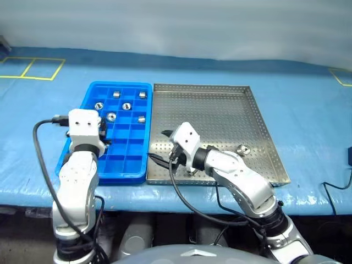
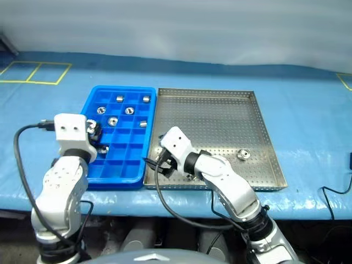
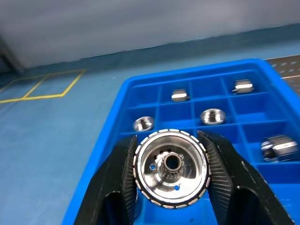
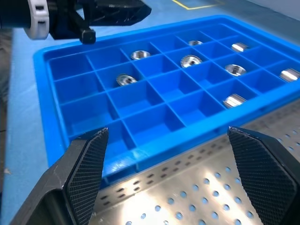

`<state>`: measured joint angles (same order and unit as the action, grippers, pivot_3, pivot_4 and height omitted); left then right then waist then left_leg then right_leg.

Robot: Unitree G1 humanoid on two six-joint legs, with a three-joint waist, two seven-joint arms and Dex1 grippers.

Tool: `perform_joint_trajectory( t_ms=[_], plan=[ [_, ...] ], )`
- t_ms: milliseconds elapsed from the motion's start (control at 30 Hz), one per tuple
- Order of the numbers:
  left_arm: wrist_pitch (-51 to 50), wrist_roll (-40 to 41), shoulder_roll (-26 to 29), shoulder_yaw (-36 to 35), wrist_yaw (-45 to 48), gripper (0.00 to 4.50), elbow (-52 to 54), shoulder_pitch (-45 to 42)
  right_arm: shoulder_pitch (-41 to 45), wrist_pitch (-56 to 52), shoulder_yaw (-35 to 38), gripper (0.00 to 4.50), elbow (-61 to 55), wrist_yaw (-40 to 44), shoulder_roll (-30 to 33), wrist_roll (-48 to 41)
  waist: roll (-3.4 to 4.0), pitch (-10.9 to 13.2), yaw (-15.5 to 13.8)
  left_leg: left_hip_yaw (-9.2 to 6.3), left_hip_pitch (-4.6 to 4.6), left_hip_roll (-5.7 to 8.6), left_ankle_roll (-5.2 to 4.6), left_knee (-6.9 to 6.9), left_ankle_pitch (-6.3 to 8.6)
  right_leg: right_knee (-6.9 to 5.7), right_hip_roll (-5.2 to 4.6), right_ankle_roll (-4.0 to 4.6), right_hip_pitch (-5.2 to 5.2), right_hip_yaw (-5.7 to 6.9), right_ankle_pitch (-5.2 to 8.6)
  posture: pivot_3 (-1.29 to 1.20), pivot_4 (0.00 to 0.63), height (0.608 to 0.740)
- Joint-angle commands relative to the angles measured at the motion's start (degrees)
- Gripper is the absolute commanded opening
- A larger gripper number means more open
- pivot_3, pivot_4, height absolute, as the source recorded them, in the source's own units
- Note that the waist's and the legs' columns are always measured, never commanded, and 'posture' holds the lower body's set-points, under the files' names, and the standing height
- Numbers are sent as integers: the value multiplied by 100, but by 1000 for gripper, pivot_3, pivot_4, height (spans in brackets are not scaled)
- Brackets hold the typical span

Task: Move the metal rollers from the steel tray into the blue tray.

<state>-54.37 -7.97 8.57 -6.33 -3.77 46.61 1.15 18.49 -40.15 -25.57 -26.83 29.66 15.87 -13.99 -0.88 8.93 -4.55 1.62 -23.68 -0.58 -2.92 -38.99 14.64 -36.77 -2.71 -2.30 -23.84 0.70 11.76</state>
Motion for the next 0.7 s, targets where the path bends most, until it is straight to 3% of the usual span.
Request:
perform_joint_trajectory(
  t_ms=[33, 300, 600, 700],
  plan=[
    [-33, -369, -159, 14, -340, 1698, 470, 309, 154, 244, -97, 4294, 38, 263, -63, -63, 0, 0, -100, -2, -1, 0, 1, 0, 0, -2, 0, 1, -2, 3, 1, 330, 150, 740],
    [-135, -586, -597, 16, -529, 1698, 494, 983, 185, 341, -154, 4294, 175, 469, -116, -20, 0, 0, -408, -26, -12, -2, 14, 1, -1, -4, -38, -12, -37, 45, 22, 357, 150, 740],
    [-59, -394, -646, -149, -273, 1698, 42, 577, -54, 255, -43, 4294, -21, 255, -107, 11, 0, 0, -433, -36, -39, 7, 13, 1, -1, -3, -33, 18, -56, 87, 12, 279, 150, 740],
    [-81, -334, -607, -174, -148, 2669, -48, 396, -202, 195, 27, 4294, -167, 122, -74, 14, 0, 0, -390, -36, -42, 9, 12, 2, -1, -3, -34, 19, -56, 87, 12, 237, 150, 740]
  ],
)
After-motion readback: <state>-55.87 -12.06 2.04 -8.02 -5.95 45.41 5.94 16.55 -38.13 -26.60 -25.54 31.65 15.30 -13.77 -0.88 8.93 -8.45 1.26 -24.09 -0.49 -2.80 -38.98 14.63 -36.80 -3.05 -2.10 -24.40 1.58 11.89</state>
